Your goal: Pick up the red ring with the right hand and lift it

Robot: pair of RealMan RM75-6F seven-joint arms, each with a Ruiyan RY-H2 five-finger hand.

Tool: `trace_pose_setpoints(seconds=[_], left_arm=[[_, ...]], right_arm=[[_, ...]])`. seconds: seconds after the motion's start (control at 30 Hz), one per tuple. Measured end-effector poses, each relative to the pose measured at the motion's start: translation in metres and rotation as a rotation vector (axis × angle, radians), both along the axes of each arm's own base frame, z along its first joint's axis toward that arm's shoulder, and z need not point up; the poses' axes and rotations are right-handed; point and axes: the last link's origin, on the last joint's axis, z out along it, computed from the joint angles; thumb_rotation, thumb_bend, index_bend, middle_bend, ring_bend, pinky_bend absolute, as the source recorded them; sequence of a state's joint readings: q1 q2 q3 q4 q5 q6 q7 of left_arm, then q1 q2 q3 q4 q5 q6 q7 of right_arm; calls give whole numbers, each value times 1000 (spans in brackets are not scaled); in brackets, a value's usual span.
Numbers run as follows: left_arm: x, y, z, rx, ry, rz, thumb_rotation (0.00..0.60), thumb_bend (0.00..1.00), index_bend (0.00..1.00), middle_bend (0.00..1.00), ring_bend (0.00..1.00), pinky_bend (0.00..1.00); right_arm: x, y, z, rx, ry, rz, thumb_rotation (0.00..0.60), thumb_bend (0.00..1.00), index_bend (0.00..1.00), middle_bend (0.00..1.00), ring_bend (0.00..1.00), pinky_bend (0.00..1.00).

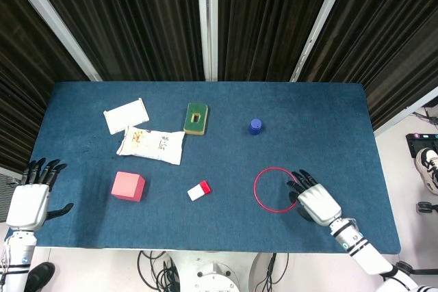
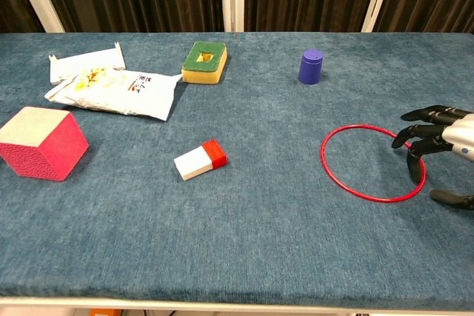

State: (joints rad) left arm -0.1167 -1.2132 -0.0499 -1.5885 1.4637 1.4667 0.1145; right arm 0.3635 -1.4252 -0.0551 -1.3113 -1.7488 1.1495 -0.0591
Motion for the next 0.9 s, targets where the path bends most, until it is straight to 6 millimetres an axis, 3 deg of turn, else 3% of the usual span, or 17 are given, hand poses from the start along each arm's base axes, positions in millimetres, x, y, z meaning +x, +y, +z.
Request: trace_pose_setpoints(seconds=[0.57,0.9], left_arm=[[-3,0,-1,0,-4,0,600,88,167,99,1,0],[-5,0,-1,0,-6,3,600,88,167,96,1,0]], right_arm=[[-2,-3,-9,12,-8,-12,600,353,614,259,0,0],[1,-6,-4,5,-43,-43,600,381,658,287,0,0]])
